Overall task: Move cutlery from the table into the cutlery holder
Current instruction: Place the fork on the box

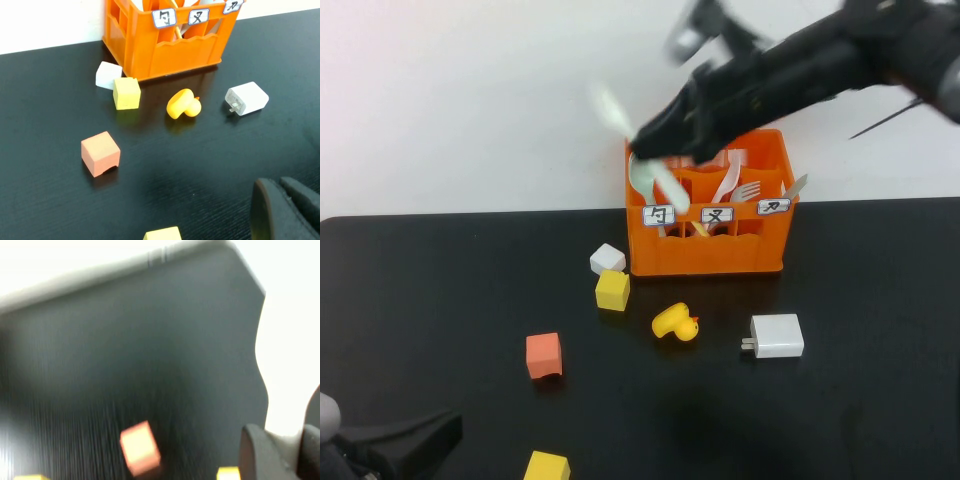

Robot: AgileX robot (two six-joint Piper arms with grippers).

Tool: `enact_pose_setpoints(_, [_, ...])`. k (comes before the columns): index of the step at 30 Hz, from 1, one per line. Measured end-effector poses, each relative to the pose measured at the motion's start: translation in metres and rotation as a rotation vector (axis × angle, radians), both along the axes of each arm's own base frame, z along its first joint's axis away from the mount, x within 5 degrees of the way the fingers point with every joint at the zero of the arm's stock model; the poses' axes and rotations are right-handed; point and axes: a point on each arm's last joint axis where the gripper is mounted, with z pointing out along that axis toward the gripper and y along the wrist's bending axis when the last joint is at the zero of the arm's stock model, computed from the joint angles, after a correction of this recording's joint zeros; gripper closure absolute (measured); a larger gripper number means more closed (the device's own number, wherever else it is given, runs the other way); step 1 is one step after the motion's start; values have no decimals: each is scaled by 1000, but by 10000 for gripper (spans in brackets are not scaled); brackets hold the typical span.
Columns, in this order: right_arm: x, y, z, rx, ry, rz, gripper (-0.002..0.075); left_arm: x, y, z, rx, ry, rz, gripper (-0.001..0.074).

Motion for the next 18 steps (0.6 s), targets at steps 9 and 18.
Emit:
enact_pose_setpoints(9, [14, -28, 7, 263, -82, 30, 601, 0, 0, 0, 3, -2, 0, 736])
enact_pose_setpoints(18, [37, -31, -2, 276, -152, -156, 601, 0, 0, 0, 3, -2, 0, 736])
